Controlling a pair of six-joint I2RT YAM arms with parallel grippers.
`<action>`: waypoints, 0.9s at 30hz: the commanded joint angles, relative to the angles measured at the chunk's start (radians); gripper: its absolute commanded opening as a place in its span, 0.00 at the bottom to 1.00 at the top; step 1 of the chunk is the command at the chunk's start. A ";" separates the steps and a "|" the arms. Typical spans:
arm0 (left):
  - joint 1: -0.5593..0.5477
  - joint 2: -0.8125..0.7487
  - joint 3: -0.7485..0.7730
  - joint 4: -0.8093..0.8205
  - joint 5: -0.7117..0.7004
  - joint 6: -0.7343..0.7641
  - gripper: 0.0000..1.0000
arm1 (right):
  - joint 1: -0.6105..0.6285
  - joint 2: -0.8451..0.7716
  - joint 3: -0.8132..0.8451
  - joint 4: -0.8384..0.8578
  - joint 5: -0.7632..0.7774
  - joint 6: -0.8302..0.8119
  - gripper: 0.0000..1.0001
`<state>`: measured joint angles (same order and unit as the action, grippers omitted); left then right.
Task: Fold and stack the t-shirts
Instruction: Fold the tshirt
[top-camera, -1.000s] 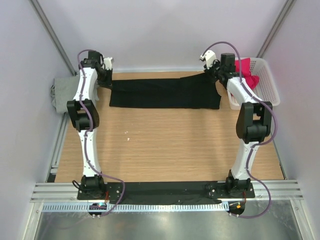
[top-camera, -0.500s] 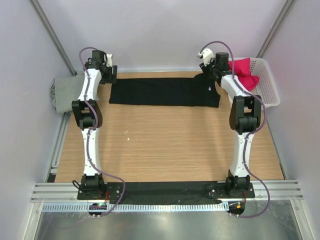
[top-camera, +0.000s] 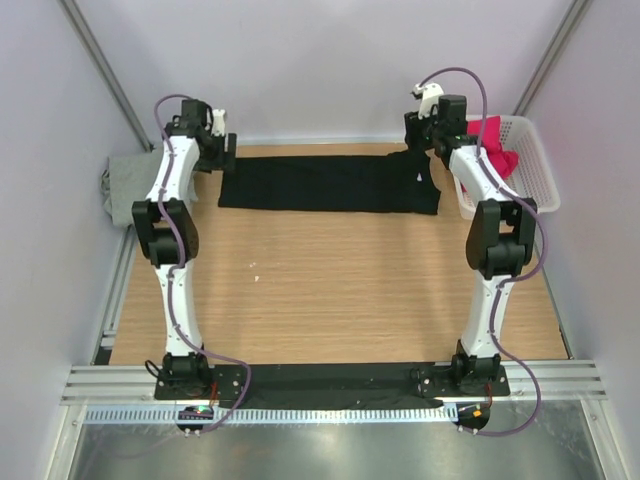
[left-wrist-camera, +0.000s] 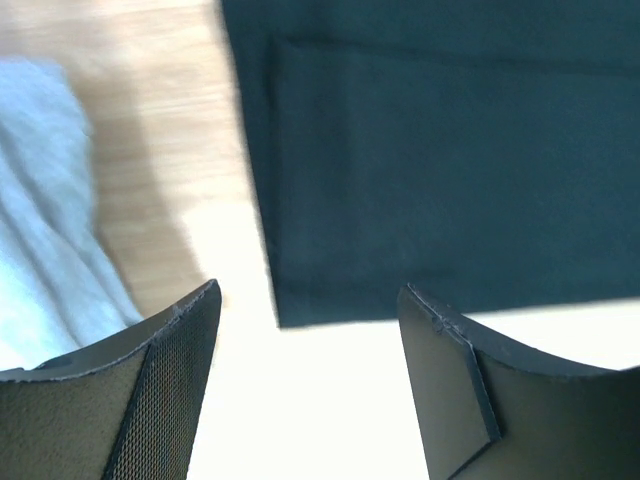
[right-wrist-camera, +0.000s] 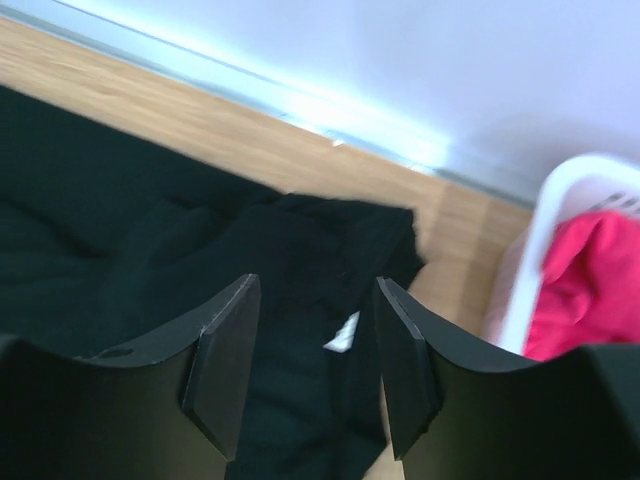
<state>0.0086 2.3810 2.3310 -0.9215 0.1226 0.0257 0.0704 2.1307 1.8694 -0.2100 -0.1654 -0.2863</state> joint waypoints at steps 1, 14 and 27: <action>0.001 -0.088 -0.064 0.010 0.121 0.000 0.72 | 0.005 -0.095 -0.055 -0.065 -0.092 0.247 0.56; -0.035 0.064 -0.010 0.009 0.220 -0.010 0.71 | 0.005 0.083 -0.049 -0.115 -0.114 0.338 0.59; -0.036 0.060 -0.123 -0.028 0.092 0.022 0.70 | 0.003 0.239 0.117 -0.215 -0.108 0.348 0.59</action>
<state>-0.0322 2.4931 2.2494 -0.9199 0.2600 0.0357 0.0704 2.3528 1.9240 -0.4007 -0.2764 0.0502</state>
